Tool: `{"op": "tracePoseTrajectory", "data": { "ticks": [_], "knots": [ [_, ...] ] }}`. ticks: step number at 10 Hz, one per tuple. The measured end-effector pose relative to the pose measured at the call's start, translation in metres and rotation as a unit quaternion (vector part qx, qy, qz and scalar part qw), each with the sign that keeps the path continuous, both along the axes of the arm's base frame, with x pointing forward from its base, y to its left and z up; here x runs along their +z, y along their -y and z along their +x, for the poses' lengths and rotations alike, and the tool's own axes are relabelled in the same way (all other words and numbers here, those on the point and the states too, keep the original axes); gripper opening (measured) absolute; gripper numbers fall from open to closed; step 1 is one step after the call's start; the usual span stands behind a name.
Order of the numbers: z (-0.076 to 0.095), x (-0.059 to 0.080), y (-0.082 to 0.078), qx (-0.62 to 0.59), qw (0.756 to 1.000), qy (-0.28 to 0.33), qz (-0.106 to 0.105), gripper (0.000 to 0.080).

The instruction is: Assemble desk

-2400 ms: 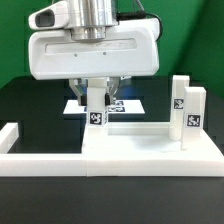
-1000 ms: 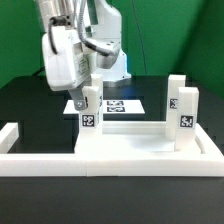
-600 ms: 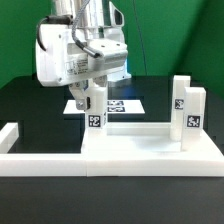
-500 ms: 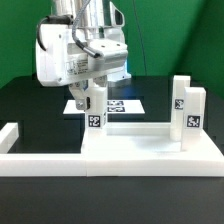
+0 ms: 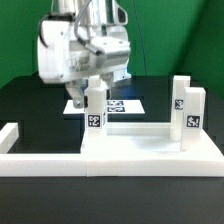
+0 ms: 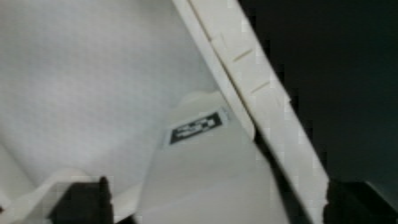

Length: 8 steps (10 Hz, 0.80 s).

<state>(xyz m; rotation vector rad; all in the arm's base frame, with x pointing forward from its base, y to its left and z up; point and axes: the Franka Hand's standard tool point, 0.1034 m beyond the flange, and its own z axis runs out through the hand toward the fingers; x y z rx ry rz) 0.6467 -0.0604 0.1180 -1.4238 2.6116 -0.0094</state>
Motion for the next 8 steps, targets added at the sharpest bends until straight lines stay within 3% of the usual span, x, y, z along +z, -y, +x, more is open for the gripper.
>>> {"op": "tracePoseTrajectory", "data": {
  "ticks": [1, 4, 8],
  "knots": [
    [-0.001, 0.017, -0.005, 0.005, 1.000, 0.011, 0.007, 0.0635],
    [0.000, 0.071, -0.023, 0.019, 0.999, 0.032, 0.035, 0.0649],
    [0.003, 0.070, -0.021, 0.024, 0.999, 0.030, 0.033, 0.0649]
  ]
}}
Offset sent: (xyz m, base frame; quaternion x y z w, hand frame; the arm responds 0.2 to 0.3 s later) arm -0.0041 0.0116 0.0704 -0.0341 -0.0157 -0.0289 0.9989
